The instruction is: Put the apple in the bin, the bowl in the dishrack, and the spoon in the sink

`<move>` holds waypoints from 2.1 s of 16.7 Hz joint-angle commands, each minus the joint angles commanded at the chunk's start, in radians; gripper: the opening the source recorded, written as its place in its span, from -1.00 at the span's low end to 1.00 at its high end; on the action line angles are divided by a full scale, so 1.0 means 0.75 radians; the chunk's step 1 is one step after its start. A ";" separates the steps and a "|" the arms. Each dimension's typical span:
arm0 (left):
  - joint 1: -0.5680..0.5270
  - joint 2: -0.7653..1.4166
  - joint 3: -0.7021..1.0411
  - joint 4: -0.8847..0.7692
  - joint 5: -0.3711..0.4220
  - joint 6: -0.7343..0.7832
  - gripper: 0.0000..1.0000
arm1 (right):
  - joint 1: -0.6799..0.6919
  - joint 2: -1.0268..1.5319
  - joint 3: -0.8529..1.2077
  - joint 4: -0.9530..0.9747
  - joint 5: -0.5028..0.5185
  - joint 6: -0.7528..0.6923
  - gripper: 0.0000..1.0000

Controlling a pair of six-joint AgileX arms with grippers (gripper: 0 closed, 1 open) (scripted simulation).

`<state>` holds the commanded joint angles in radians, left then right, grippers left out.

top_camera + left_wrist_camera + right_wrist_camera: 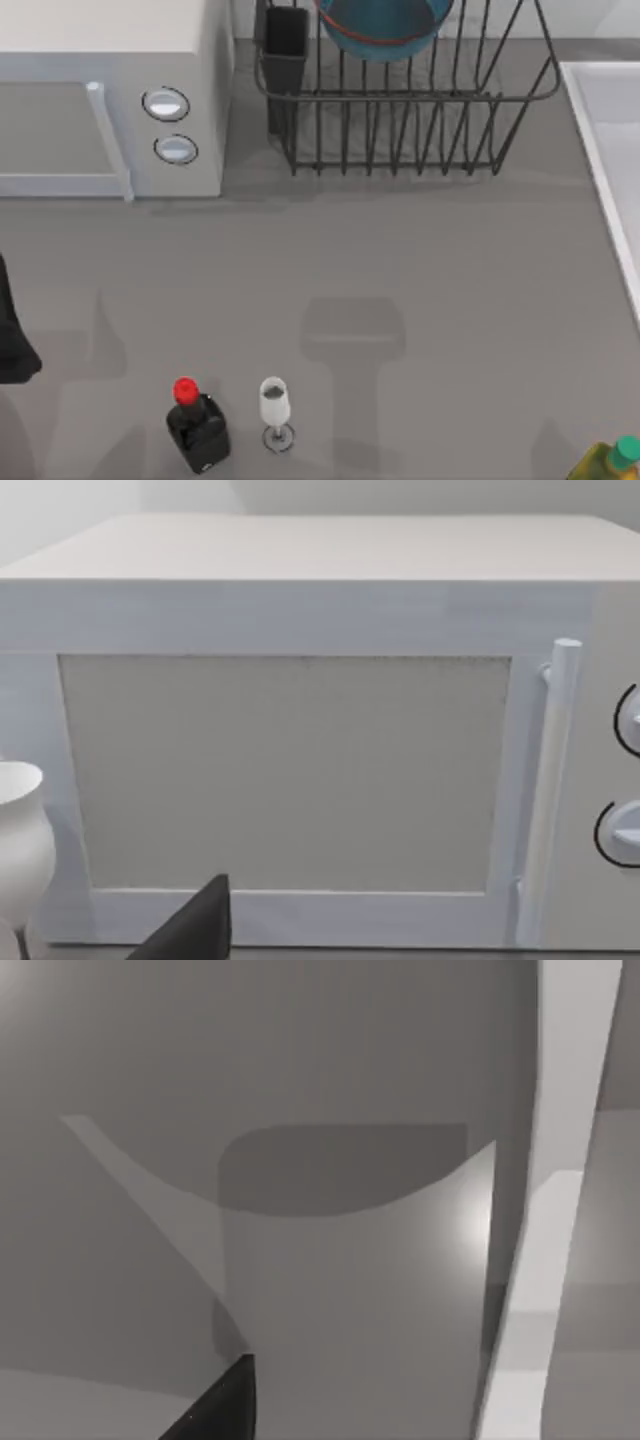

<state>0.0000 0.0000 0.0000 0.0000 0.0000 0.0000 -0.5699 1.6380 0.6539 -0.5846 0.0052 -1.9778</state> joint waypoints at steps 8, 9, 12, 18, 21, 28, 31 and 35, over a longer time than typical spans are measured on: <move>0.000 0.000 0.000 0.000 0.000 0.000 1.00 | 0.000 0.000 0.000 0.000 0.000 0.000 -0.66; 0.000 0.000 0.000 0.000 0.000 0.000 1.00 | 0.000 0.000 0.000 0.000 0.000 0.000 -0.81; 0.000 0.000 0.000 0.000 0.000 0.000 1.00 | 0.000 0.000 0.000 0.000 0.000 0.000 -1.00; 0.000 0.000 0.000 0.000 0.000 0.000 1.00 | 0.000 0.000 0.000 0.000 0.000 0.000 -1.00; 0.000 0.000 0.000 0.000 0.000 0.000 1.00 | 0.007 -0.101 0.062 -0.149 0.042 0.057 -1.00; 0.000 0.000 0.000 0.000 0.000 0.000 1.00 | 0.003 -0.253 0.317 -0.596 0.043 0.045 -1.00; 0.000 0.000 0.000 0.000 0.000 0.000 1.00 | 0.004 -0.317 0.409 -0.717 0.042 0.047 -1.00; 0.000 0.000 0.000 0.000 0.000 0.000 1.00 | 0.004 -0.326 0.420 -0.731 0.042 0.049 -1.00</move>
<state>0.0000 0.0000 0.0000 0.0000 0.0000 0.0000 -0.5666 1.3931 0.9691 -1.1325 0.0369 -1.9413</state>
